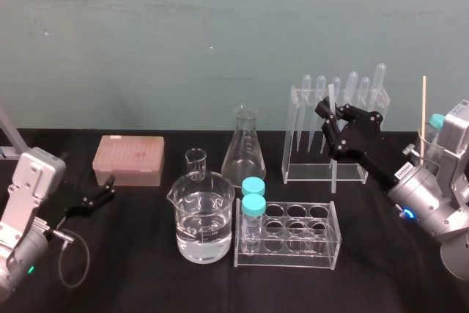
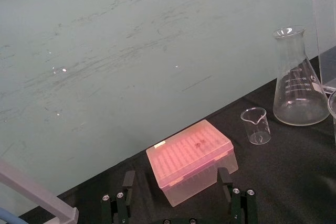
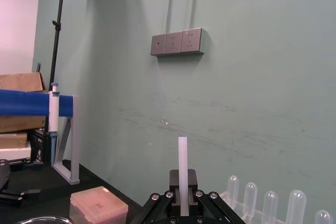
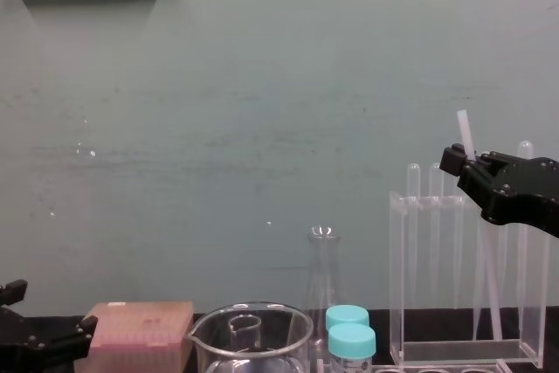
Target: Pick up the stirring rod with one hand, then place it down.
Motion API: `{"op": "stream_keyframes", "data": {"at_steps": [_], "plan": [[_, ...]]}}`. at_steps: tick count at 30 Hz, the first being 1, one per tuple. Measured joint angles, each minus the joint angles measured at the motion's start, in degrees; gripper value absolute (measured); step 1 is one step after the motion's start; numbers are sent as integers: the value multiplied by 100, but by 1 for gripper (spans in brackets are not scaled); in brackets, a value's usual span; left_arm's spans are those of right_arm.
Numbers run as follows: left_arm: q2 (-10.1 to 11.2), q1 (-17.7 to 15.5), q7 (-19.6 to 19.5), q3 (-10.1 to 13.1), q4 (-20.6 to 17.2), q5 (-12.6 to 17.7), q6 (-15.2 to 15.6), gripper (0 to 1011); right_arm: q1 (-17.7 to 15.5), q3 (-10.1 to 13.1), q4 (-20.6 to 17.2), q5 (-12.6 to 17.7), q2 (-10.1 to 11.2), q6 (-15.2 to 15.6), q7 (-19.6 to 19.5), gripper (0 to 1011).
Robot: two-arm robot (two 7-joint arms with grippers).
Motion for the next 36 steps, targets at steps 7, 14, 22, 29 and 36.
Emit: {"op": "stream_keyframes", "data": {"at_steps": [7,14,22,29,36], "plan": [[0,0,0,0,0,0,0,1000,0,0,0,0,0,0,0,69],[0,0,0,0,0,0,0,1000,0,0,0,0,0,0,0,69],[0,0,0,0,0,0,0,1000,0,6,0,-1,-3,0,1,69],[0,0,0,0,0,0,0,1000,-6,74,-34,99,-29,21,135,69],[0,0,0,0,0,0,0,1000,-52,64,-132,179,8,96,268,69]]}}
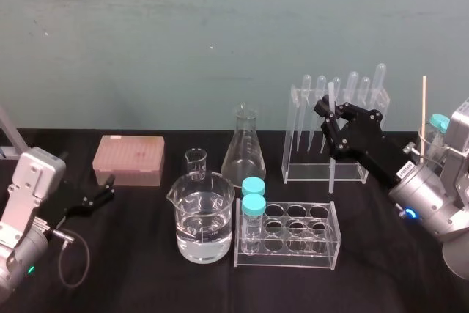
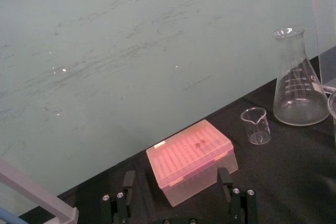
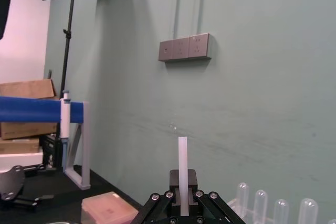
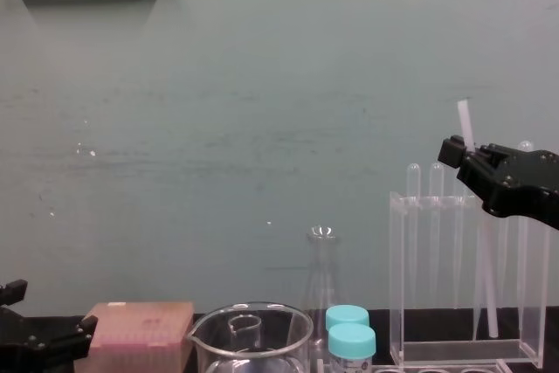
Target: Pick up the stirring rod with one hand, then place it down.
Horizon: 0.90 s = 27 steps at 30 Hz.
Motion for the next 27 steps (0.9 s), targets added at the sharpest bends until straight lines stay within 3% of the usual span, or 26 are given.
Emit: {"op": "stream_keyframes", "data": {"at_steps": [17,27], "plan": [[0,0,0,0,0,0,0,1000,-17,-215,-8,120,91,145,297,69],[0,0,0,0,0,0,0,1000,45,-332,183,229,104,291,398,69]]}}
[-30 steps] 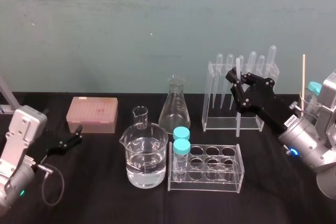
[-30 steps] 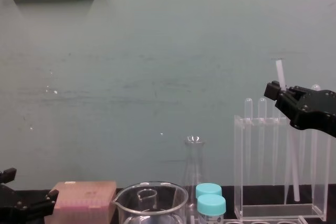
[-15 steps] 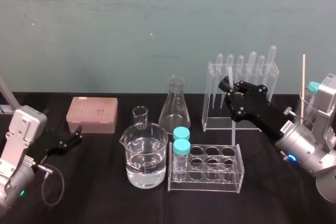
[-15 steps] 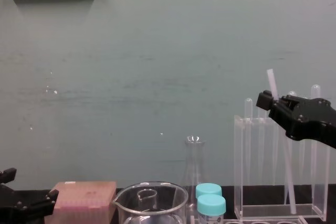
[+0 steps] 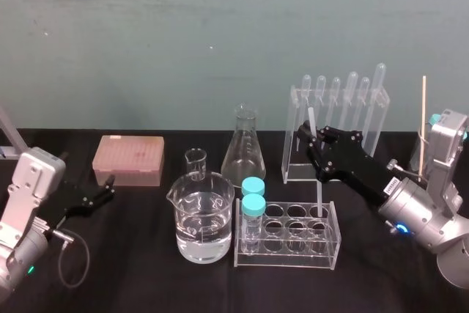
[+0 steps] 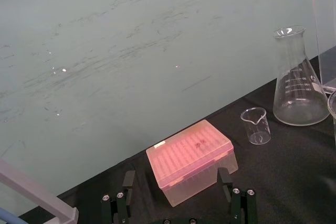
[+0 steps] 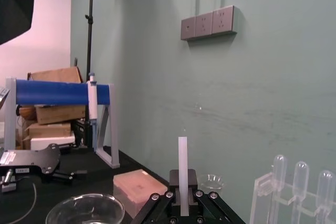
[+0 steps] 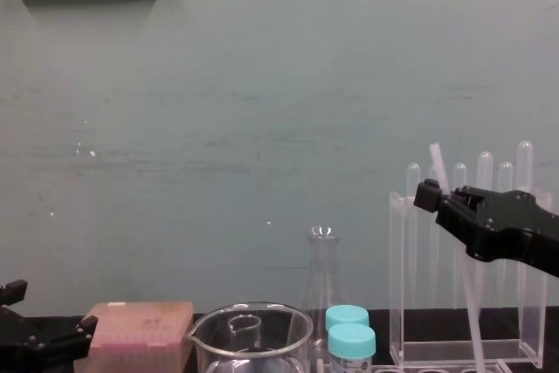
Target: Pick up the stirring rod with one hand, then place it down.
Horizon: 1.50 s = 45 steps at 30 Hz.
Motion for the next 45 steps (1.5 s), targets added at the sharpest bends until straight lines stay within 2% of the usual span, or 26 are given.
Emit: {"op": "stream_keyframes", "data": {"at_steps": [21,32,45], "plan": [[0,0,0,0,0,0,0,1000,466,-350,927,-224,-132,-263,366,69],[0,0,0,0,0,0,0,1000,551,-440,1132,-277,-129,-194,443,69],[0,0,0,0,0,0,0,1000,565,-455,1138,-323,-124,-138,391,69]]}}
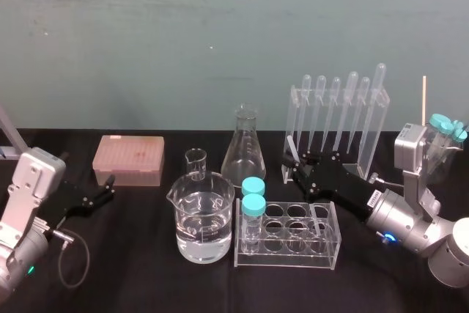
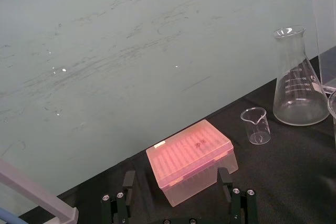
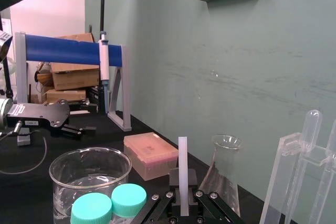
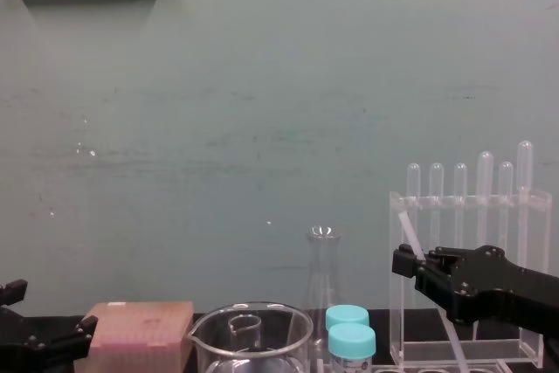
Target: Pick up the stirring rod with one hand, then place it down.
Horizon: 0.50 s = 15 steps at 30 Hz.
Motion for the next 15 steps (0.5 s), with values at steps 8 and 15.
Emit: {"op": "stream_keyframes", "data": {"at_steps": [8,15], "plan": [[0,0,0,0,0,0,0,1000,-1,4,-3,8,0,-6,1,69],[0,0,0,0,0,0,0,1000,-5,9,-7,13,0,-11,4,208]]}}
